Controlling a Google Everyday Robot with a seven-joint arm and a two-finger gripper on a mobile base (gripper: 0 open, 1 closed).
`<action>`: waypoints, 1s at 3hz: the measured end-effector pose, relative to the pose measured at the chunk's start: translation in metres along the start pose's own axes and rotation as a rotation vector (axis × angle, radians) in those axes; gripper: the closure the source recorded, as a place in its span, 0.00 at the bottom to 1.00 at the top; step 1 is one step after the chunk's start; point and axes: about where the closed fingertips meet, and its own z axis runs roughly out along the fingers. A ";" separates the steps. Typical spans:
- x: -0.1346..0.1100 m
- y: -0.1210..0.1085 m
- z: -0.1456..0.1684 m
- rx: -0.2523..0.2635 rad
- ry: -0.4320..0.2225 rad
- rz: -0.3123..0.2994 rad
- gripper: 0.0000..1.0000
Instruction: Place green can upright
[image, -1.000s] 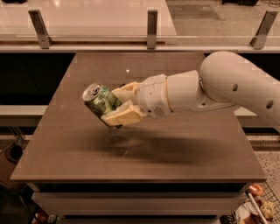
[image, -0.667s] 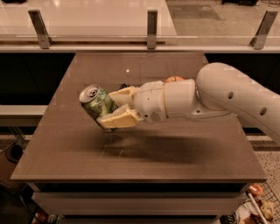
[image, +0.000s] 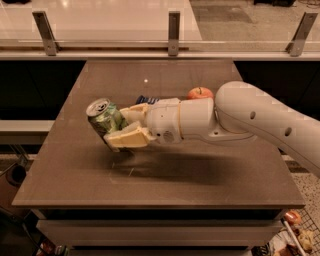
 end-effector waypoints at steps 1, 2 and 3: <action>0.008 0.000 0.009 0.011 -0.003 0.041 1.00; 0.024 -0.003 0.024 0.032 -0.060 0.089 1.00; 0.024 -0.003 0.025 0.032 -0.060 0.088 0.98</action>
Offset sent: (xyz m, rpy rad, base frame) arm 0.0110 0.0133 -0.0348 0.1101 0.0742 -0.0486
